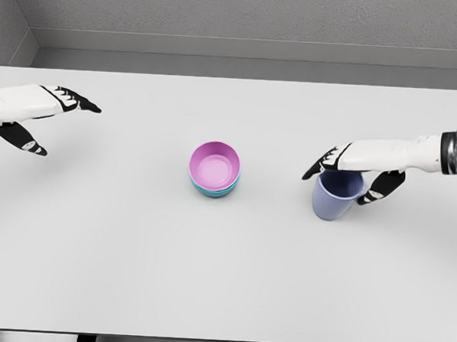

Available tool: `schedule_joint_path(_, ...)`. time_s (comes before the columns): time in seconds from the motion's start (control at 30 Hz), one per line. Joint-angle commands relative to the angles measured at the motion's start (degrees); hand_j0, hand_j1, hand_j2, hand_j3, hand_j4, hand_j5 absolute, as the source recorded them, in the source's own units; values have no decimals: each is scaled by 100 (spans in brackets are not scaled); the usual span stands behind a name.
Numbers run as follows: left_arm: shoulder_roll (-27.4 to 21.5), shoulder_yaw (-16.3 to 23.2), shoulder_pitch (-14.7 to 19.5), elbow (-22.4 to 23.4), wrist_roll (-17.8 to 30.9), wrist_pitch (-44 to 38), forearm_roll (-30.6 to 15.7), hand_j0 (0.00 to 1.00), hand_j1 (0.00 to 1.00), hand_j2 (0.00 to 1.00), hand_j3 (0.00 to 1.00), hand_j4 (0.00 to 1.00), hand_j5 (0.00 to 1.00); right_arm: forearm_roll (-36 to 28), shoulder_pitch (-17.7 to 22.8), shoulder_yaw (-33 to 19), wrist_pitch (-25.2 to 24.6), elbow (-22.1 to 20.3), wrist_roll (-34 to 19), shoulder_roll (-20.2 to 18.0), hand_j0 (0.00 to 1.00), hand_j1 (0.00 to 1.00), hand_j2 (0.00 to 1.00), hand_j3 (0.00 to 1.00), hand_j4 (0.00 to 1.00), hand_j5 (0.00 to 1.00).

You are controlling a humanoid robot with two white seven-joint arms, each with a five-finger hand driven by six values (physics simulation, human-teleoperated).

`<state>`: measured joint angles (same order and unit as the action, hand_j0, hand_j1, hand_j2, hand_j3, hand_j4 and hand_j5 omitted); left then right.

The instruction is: Stacking bowl and cup with both arms

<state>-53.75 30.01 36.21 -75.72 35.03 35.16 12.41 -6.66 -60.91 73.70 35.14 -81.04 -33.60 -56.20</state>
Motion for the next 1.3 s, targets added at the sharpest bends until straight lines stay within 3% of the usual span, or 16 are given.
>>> schedule_joint_path(0.0, 5, -13, 0, 4, -3, -16, -46, 100, 100, 100, 100, 100, 100, -11, 9, -5, -14, 1, 3, -5, 88, 88, 88, 88, 88, 88)
schedule_joint_path(0.37, 23, -118, -44, 40, -3, -16, -98, 100, 100, 100, 100, 100, 100, 7, 0, -5, -14, -8, -24, -5, 78, 78, 78, 78, 78, 78)
schedule_joint_path(0.63, 23, -356, -123, 154, -3, -16, -274, 100, 100, 100, 100, 100, 100, 7, -61, -5, -14, -17, -24, -14, 76, 76, 76, 76, 76, 76)
schedule_joint_path(1.07, 31, -347, -123, 154, -3, -16, -301, 100, 100, 100, 100, 100, 100, 16, -132, 4, -14, -87, -6, -14, 70, 70, 70, 70, 70, 70)
schedule_joint_path(1.27, 40, -347, -114, 154, -3, -16, -301, 100, 100, 100, 100, 100, 100, 16, -246, 4, -14, -342, -6, -14, 69, 69, 69, 69, 69, 69)
